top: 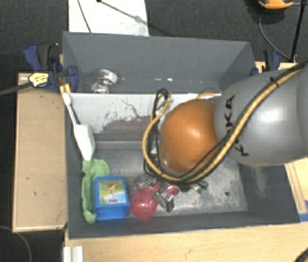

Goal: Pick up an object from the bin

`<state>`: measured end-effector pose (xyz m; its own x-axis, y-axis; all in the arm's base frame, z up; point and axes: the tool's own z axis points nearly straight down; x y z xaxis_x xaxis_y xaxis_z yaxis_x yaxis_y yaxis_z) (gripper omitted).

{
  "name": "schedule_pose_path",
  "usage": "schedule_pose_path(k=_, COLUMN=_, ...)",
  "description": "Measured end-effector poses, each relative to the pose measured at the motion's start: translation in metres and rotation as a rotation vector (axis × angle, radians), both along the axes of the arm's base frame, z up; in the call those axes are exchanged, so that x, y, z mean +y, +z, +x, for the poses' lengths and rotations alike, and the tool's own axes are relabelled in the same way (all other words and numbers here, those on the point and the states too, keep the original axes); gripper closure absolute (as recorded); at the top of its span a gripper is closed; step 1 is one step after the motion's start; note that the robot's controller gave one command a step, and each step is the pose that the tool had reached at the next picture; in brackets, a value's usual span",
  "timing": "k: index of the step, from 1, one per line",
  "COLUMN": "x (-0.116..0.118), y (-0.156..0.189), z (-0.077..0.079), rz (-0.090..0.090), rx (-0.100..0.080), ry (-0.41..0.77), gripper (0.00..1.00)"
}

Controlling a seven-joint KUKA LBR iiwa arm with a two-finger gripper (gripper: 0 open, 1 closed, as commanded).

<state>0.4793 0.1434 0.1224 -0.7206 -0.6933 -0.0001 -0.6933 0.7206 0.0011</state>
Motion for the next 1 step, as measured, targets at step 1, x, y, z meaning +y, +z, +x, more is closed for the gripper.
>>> schedule_pose_path(k=1, x=0.0002, y=0.0137, z=0.0013, rz=0.001, rx=-0.005, ry=-0.002, gripper=1.0)
